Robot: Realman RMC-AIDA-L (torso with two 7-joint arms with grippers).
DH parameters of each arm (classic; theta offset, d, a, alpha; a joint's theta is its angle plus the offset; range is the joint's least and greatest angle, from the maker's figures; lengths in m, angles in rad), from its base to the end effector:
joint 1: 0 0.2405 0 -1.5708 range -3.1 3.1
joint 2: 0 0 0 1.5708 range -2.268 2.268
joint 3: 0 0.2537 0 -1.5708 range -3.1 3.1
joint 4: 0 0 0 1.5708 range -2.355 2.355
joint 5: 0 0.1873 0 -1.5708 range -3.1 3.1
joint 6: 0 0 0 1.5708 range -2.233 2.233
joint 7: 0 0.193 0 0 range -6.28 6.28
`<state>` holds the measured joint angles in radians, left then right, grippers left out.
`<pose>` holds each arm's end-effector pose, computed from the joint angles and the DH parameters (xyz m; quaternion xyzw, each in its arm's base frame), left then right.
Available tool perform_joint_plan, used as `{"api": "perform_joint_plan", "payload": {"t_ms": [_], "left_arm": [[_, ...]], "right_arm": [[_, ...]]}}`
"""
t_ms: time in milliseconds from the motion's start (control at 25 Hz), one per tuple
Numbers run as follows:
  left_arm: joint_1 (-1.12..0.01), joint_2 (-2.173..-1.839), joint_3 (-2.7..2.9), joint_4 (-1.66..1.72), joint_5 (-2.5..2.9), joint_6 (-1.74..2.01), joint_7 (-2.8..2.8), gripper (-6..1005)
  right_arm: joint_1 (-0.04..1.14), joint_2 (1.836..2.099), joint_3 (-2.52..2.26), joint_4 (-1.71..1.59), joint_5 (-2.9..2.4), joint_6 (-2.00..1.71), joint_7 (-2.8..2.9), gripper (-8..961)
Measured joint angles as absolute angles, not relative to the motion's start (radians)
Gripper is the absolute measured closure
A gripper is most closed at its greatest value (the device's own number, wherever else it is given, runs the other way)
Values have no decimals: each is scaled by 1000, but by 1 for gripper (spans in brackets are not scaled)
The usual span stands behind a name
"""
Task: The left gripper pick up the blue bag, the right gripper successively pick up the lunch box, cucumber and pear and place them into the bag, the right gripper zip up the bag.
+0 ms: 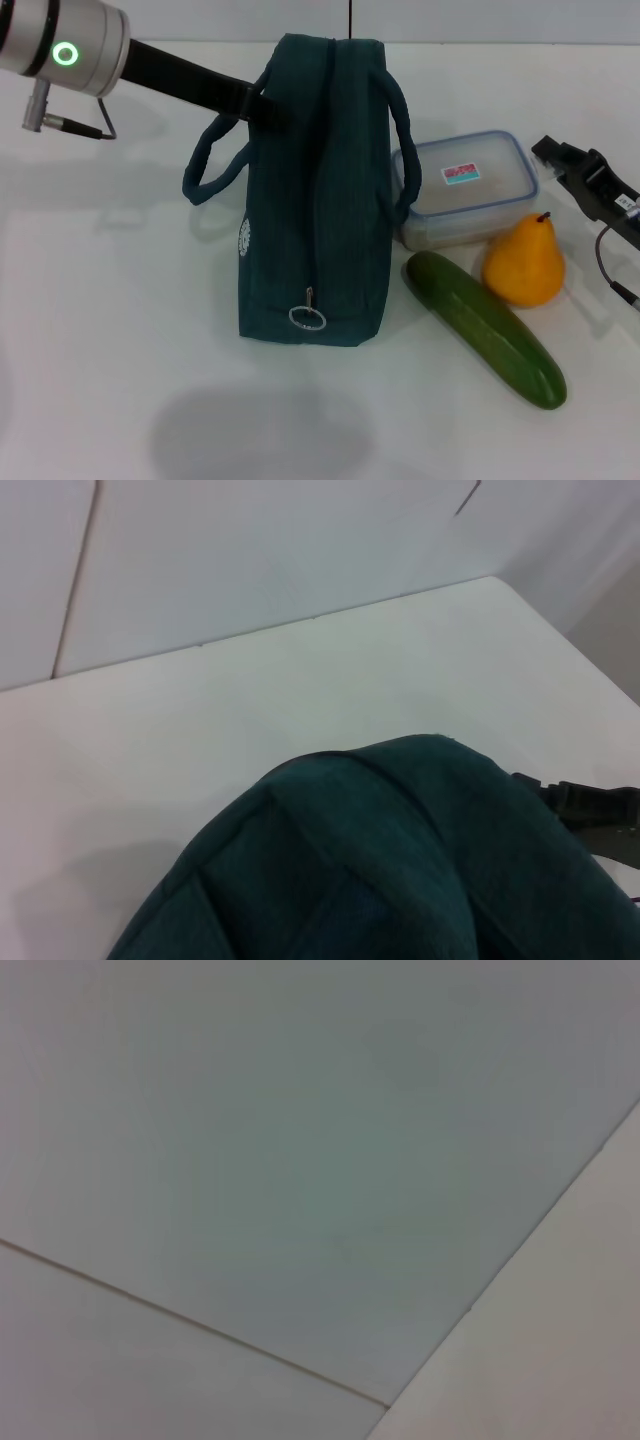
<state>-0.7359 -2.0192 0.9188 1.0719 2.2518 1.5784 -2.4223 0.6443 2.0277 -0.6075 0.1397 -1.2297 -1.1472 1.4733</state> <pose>-0.1652 0.3850 -0.0043 -0.8989 -0.4164 -0.0765 0.1126 0.2611 0.3815 -0.0609 -0.5971 0.6103 0.4697 0.2243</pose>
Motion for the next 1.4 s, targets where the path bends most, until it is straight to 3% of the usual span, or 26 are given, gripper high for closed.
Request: {"api": "perform_joint_plan", "payload": {"t_ms": [200, 1400], "left_arm": [[-740, -2019, 919, 1072, 2252, 1578, -2420, 963], [-761, -2015, 905, 1080, 2242, 1574, -2423, 962]], "right_arm": [[644, 2028, -607, 125, -1250, -1154, 1474, 866], [568, 2024, -604, 63, -1250, -1346, 1482, 865]]}}
